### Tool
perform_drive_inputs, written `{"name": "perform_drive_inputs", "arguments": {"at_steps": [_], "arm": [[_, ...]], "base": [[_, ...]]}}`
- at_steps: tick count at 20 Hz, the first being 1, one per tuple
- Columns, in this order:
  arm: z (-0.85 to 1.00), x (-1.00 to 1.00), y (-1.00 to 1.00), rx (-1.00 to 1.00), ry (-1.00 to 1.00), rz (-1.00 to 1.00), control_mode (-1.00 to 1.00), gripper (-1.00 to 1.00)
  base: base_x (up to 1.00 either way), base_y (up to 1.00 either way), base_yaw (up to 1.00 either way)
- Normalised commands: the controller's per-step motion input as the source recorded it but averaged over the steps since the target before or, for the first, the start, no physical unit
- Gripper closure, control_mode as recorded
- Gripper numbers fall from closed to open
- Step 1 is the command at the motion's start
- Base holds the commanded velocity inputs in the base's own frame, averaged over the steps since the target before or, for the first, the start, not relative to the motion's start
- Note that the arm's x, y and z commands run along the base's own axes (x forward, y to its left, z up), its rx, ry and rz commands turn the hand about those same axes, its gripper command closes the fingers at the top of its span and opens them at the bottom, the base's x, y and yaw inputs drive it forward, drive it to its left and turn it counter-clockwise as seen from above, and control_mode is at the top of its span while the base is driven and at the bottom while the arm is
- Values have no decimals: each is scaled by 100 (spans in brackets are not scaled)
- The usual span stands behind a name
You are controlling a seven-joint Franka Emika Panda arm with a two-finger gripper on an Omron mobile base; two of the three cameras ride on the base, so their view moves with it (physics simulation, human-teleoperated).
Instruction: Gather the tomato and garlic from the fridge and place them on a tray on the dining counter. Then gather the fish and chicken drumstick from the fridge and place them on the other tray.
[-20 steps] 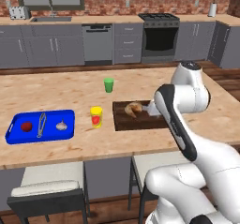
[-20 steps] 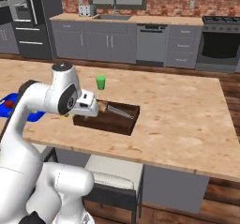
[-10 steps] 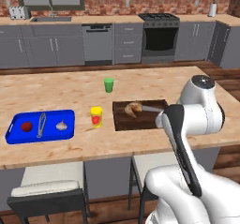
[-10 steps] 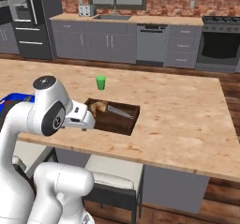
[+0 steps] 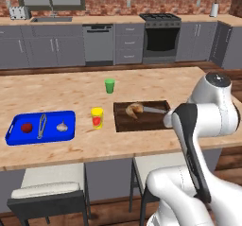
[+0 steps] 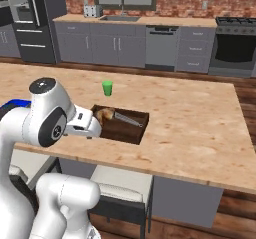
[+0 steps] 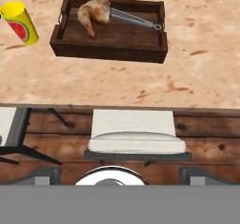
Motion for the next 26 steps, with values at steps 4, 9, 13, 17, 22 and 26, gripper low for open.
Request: {"name": "perform_drive_inputs", "arguments": {"at_steps": [4, 9, 13, 17, 22, 26], "arm": [[40, -9, -1, 2, 0, 0, -100, -100], [19, -36, 0, 0, 0, 0, -100, -100], [0, 0, 0, 0, 0, 0, 100, -100], [0, 0, 0, 0, 0, 0, 100, -100], [0, 0, 0, 0, 0, 0, 100, -100], [0, 0, 0, 0, 0, 0, 100, -100]], "base": [[0, 0, 0], [0, 0, 0], [-100, 1, 0], [-97, 91, 1], [-37, 100, 0], [0, 100, 0]]}}
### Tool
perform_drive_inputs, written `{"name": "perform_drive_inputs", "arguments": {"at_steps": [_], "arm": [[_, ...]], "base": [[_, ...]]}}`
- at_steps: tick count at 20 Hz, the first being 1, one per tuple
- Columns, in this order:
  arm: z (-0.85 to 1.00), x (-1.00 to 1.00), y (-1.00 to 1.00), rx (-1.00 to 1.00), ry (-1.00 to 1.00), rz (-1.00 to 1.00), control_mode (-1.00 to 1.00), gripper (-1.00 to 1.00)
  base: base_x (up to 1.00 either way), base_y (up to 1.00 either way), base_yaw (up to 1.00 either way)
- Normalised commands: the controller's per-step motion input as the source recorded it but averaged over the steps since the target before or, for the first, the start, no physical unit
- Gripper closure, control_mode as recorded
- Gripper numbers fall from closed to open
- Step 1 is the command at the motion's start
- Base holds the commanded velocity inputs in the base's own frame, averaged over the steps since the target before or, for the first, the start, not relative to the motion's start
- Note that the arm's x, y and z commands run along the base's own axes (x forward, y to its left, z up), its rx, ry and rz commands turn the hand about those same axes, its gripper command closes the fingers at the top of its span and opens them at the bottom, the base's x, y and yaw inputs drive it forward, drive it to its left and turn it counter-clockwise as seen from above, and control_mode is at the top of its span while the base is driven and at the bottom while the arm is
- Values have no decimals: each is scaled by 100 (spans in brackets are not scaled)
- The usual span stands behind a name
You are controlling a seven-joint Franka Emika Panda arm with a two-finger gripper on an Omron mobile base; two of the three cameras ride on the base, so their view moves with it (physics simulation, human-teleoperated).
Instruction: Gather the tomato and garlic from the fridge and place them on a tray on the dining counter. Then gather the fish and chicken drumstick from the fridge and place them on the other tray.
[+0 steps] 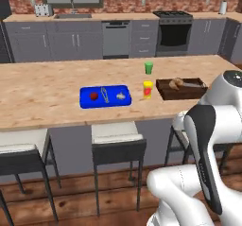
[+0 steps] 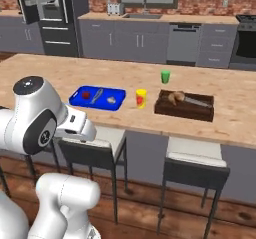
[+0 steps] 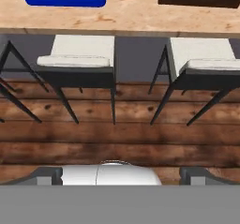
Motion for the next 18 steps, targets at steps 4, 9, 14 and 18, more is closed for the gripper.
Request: {"name": "perform_drive_inputs", "arguments": {"at_steps": [4, 9, 14, 18], "arm": [[0, 0, 0, 0, 0, 0, 100, -100], [0, 0, 0, 0, 0, 0, 100, -100], [0, 0, 0, 0, 0, 0, 100, -100], [0, 0, 0, 0, 0, 0, 100, -100]], "base": [[20, 100, 0], [20, 100, 0], [19, 100, 0], [21, 100, 0]]}}
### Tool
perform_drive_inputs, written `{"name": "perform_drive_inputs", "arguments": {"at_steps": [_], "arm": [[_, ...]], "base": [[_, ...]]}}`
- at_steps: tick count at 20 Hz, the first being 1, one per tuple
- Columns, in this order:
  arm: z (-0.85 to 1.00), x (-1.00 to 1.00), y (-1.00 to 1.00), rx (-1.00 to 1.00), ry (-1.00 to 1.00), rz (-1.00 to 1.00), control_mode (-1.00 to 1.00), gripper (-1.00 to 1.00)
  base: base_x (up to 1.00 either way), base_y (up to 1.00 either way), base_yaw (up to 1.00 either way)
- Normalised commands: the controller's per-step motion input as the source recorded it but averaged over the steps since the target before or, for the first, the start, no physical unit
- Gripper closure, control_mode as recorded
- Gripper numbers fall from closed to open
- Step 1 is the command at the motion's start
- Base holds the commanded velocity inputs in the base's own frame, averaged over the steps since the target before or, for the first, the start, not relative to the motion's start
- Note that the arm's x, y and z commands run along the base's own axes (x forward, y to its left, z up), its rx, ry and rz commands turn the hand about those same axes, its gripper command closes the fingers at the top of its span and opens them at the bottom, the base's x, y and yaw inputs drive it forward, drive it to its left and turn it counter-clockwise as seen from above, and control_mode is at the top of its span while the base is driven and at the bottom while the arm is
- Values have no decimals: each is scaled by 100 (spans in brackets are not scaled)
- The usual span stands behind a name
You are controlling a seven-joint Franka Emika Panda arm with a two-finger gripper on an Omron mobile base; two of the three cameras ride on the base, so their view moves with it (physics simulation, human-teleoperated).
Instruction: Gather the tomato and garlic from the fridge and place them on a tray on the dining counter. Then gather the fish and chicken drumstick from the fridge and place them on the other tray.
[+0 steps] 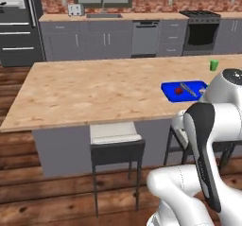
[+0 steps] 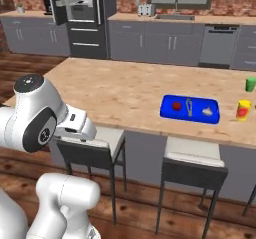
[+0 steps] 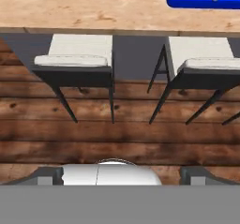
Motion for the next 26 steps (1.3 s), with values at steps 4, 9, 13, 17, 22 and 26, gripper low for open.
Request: {"name": "perform_drive_inputs", "arguments": {"at_steps": [4, 9, 13, 17, 22, 26], "arm": [[0, 0, 0, 0, 0, 0, 100, -100], [0, 0, 0, 0, 0, 0, 100, -100], [0, 0, 0, 0, 0, 0, 100, -100], [0, 0, 0, 0, 0, 0, 100, -100], [0, 0, 0, 0, 0, 0, 100, -100], [0, 0, 0, 0, 0, 0, 100, -100]], "base": [[26, 100, 0], [36, 100, 0], [40, 100, 0], [47, 100, 0], [54, 100, 0], [69, 100, 0]]}}
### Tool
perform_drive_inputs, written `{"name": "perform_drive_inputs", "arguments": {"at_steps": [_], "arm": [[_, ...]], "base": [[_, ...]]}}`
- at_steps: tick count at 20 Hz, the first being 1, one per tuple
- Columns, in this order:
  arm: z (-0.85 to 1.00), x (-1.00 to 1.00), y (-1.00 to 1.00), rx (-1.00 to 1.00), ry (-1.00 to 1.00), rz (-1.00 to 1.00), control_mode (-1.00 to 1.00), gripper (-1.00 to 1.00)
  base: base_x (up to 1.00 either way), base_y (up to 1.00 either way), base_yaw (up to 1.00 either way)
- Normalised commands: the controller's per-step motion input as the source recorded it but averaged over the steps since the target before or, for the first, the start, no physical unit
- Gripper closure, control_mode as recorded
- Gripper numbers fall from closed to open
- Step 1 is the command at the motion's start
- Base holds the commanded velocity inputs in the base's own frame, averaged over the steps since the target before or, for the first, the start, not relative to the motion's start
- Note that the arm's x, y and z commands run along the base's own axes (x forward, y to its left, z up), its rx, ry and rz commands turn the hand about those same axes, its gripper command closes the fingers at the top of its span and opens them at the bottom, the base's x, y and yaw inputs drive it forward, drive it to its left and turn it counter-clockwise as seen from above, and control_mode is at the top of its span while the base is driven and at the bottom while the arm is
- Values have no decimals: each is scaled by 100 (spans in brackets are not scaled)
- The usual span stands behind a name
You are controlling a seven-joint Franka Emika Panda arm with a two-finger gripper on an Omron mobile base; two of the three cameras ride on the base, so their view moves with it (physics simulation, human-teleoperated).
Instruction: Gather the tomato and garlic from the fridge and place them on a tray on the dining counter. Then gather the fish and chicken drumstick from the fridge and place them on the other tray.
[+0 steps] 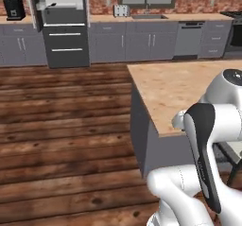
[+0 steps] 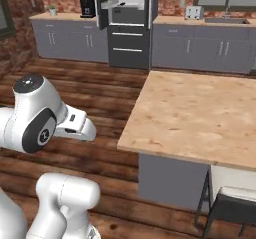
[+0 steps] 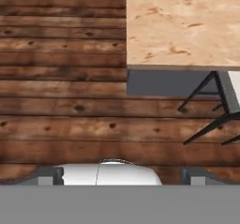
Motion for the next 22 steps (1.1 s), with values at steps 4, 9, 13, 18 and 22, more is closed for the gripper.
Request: {"name": "perform_drive_inputs", "arguments": {"at_steps": [4, 9, 13, 18, 22], "arm": [[0, 0, 0, 0, 0, 0, 100, -100], [0, 0, 0, 0, 0, 0, 100, -100], [0, 0, 0, 0, 0, 0, 100, -100], [0, 0, 0, 0, 0, 0, 100, -100], [0, 0, 0, 0, 0, 0, 100, -100]], "base": [[80, 100, 0], [90, 100, 0], [100, 100, 0], [100, 100, 0], [100, 51, 0]]}}
